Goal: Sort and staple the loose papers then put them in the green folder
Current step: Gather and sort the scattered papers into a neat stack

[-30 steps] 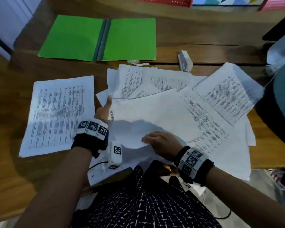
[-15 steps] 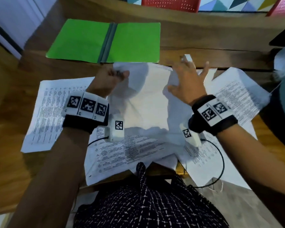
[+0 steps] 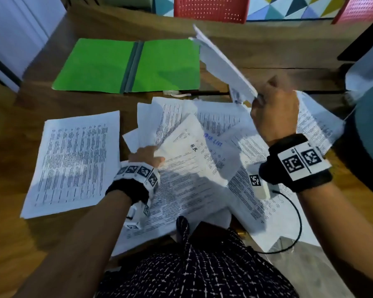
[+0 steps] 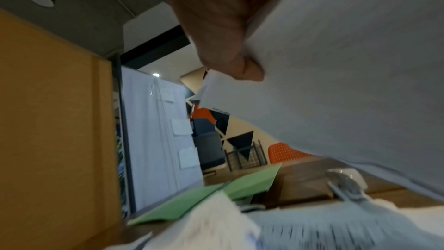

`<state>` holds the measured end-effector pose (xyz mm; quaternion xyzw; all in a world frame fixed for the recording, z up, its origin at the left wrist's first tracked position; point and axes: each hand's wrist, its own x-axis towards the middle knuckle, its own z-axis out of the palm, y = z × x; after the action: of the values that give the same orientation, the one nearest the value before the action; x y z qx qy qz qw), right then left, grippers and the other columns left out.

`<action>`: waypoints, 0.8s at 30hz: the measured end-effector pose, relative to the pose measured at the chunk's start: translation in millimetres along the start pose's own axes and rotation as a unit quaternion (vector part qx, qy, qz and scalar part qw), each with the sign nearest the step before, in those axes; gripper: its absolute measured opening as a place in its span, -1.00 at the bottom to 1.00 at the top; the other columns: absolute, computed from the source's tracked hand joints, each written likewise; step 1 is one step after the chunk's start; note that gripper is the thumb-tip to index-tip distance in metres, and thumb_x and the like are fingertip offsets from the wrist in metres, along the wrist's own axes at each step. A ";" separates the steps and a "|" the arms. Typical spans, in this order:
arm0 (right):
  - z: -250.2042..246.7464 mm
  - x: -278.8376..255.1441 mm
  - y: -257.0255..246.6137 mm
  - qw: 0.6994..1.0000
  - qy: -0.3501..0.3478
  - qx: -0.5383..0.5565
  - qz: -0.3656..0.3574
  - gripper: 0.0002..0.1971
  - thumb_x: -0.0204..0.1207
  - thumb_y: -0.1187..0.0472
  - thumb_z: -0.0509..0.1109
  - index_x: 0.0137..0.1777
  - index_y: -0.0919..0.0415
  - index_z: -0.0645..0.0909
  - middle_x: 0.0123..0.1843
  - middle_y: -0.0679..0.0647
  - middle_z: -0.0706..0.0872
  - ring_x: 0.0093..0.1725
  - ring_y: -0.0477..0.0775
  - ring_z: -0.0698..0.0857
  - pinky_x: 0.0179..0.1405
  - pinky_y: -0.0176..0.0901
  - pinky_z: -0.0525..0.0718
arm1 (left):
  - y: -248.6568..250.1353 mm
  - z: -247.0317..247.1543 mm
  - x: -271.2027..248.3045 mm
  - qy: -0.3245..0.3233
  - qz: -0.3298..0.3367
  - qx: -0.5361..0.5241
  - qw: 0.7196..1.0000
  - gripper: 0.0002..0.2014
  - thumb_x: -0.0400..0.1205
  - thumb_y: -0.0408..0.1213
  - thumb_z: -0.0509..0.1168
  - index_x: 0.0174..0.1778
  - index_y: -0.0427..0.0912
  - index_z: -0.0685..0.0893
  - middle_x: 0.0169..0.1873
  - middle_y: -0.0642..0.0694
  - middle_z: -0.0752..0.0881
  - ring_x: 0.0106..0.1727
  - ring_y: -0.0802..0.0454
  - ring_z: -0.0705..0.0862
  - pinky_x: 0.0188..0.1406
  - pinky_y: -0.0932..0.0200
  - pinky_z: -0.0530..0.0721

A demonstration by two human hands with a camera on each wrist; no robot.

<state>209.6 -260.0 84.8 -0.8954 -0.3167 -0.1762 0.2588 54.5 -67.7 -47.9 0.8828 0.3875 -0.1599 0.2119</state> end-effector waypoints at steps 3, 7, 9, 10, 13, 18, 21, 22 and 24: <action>8.3 -19.9 -11.2 0.993 -0.112 -0.038 0.005 -0.53 0.45 0.47 0.22 0.35 0.15 0.56 0.12 0.37 0.59 -0.13 0.43 0.66 -0.33 0.01 0.49 | 1.5 -5.4 5.2 0.102 -0.025 -0.102 0.989 -0.58 0.69 -0.20 0.14 0.45 -0.29 0.46 0.47 -0.33 0.48 0.47 -0.29 0.43 0.45 -0.04 0.36; 37.5 -52.2 -29.1 0.944 -0.321 -0.078 -0.004 -0.54 0.49 0.36 0.24 0.42 0.16 0.41 0.26 0.29 0.50 0.06 0.40 0.67 -0.14 0.04 0.59 | 5.2 -14.5 12.2 0.127 -0.094 -0.225 0.962 -0.64 0.70 -0.31 0.07 0.18 -0.51 0.61 0.22 -0.50 0.63 0.24 -0.41 0.59 0.18 -0.08 0.55; 58.0 -64.5 -36.2 0.915 -0.398 -0.067 0.000 -0.58 0.55 0.25 0.24 0.42 0.24 0.38 0.32 0.30 0.47 0.13 0.39 0.65 -0.09 0.03 0.57 | 3.2 -12.8 15.7 0.095 -0.127 -0.296 0.942 -0.57 0.70 -0.21 0.08 0.28 -0.51 0.56 0.28 -0.50 0.60 0.29 -0.42 0.57 0.28 -0.10 0.54; 69.3 -69.8 -39.5 0.898 -0.435 -0.065 0.005 -0.56 0.58 0.17 0.22 0.44 0.27 0.35 0.37 0.31 0.44 0.18 0.38 0.63 -0.06 0.02 0.55 | 3.9 -11.2 16.0 0.075 -0.139 -0.325 0.933 -0.55 0.71 -0.17 0.07 0.31 -0.50 0.54 0.33 -0.48 0.58 0.34 -0.40 0.55 0.33 -0.09 0.52; 100.4 -83.9 -49.1 0.847 -0.527 -0.060 -0.025 -0.50 0.63 0.10 0.18 0.50 0.33 0.28 0.46 0.33 0.43 0.29 0.31 0.59 0.13 0.02 0.59 | 12.6 -5.6 12.4 0.030 -0.144 -0.415 0.898 -0.49 0.72 0.01 0.02 0.28 -0.39 0.55 0.39 -0.41 0.53 0.41 -0.30 0.52 0.42 -0.03 0.45; 114.4 -83.4 -44.3 0.802 -0.594 0.047 -0.033 -0.68 0.56 0.01 0.30 -0.25 0.27 0.56 -0.33 0.11 0.61 -0.21 0.12 0.62 -0.20 -0.17 0.53 | 17.2 4.7 4.7 0.049 -0.106 -0.379 0.918 -0.72 0.60 -0.27 0.32 -0.25 -0.48 0.63 0.00 -0.50 0.63 0.05 -0.23 0.62 -0.02 -0.01 0.51; 105.6 -51.7 -14.6 0.879 -0.460 0.064 0.106 -0.43 0.51 -0.08 0.34 0.43 0.23 0.44 0.46 0.24 0.48 0.47 0.23 0.42 0.48 0.14 0.43 | 12.9 -0.2 3.2 0.079 -0.062 -0.360 0.928 -0.70 0.59 -0.37 0.31 -0.01 -0.64 0.61 0.07 -0.58 0.66 0.14 -0.40 0.63 0.07 -0.13 0.55; 100.7 -41.0 -3.9 0.908 -0.389 0.044 0.153 -0.32 0.48 -0.07 0.37 0.52 0.22 0.30 0.55 0.24 0.36 0.54 0.27 0.32 0.53 0.24 0.35 | 11.2 -3.3 2.7 0.084 -0.048 -0.362 0.927 -0.66 0.59 -0.35 0.31 0.13 -0.60 0.60 0.14 -0.54 0.67 0.21 -0.42 0.62 0.10 -0.08 0.55; 92.6 -27.2 16.1 0.915 -0.334 0.036 0.222 -0.22 0.46 -0.03 0.42 0.58 0.20 0.15 0.58 0.26 0.31 0.55 0.31 0.30 0.51 0.27 0.34 | 8.2 -7.6 1.9 0.094 -0.025 -0.393 0.914 -0.62 0.61 -0.32 0.31 0.29 -0.46 0.59 0.26 -0.43 0.65 0.30 -0.31 0.59 0.09 0.09 0.49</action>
<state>214.2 -230.4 -8.4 -0.9395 -0.1837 0.2066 0.2024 62.8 -67.7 -40.1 0.7290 0.4596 0.0839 0.5003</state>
